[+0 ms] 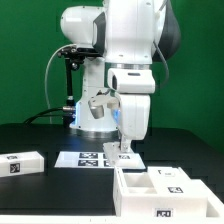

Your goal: Assemble cabinet

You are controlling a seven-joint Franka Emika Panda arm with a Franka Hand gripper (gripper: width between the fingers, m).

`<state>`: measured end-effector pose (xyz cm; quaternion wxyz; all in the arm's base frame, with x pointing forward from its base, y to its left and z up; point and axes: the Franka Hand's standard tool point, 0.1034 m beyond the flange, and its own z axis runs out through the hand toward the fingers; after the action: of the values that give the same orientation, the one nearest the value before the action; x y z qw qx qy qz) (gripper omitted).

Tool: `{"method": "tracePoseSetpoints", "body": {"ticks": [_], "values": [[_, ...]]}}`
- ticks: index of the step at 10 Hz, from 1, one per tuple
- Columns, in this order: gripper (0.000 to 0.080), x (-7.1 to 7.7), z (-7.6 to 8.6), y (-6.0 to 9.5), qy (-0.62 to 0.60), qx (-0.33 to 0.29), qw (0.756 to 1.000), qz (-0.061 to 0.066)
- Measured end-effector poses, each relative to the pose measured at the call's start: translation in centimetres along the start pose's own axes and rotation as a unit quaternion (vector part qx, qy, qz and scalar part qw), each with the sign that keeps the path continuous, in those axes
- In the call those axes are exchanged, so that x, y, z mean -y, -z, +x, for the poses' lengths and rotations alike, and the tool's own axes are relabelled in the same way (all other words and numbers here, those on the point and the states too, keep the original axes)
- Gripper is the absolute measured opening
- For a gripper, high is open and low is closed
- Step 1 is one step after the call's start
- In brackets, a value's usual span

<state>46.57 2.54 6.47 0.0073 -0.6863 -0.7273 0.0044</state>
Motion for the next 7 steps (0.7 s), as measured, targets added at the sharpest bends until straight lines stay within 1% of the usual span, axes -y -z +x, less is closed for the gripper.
{"method": "tracePoseSetpoints", "body": {"ticks": [3,6,7], "values": [[0.0064,0.0,0.1,-0.6,-0.006,-0.001,1.0,0.005],[0.0064,-0.3,0.9,-0.5,-0.029,-0.001,0.999,0.013],[0.0064,-0.3,1.3,-0.4,-0.032,-0.002,0.999,0.012]]}}
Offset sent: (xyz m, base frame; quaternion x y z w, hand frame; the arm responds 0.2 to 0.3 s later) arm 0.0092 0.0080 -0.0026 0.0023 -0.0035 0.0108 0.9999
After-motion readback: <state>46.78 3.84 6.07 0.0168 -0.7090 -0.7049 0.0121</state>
